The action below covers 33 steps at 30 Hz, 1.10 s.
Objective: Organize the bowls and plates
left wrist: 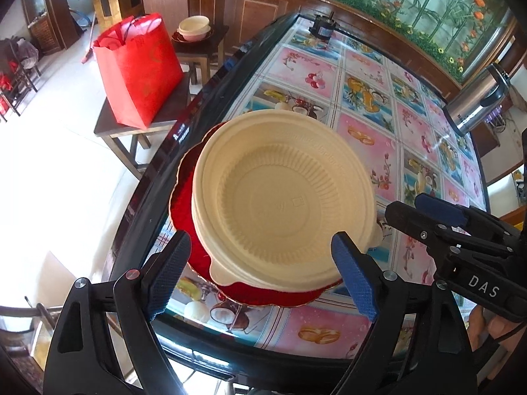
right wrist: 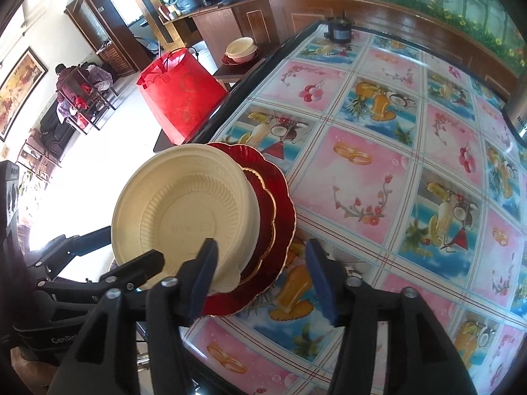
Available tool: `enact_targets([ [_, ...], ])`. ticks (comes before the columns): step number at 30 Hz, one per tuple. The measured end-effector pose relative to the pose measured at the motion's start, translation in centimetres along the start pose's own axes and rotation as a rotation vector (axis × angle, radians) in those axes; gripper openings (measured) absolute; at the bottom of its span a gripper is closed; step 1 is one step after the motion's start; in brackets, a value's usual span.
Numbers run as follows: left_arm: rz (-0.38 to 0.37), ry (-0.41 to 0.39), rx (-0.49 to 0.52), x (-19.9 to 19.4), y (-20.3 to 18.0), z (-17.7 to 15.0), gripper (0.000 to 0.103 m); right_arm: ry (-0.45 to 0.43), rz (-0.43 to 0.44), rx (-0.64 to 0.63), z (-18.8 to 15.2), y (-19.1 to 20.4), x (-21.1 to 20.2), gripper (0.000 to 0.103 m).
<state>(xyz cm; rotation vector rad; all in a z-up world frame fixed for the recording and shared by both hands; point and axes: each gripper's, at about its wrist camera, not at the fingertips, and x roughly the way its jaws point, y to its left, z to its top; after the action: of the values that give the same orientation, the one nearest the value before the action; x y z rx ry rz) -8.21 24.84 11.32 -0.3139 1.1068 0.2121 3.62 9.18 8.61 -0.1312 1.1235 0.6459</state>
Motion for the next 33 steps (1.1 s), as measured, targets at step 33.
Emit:
enact_targets([
  [33,0.085,0.008,-0.148,-1.5,-1.8,-6.0,0.088,-0.028,-0.059,-0.176,-4.9,-1.2,-2.7,0.094],
])
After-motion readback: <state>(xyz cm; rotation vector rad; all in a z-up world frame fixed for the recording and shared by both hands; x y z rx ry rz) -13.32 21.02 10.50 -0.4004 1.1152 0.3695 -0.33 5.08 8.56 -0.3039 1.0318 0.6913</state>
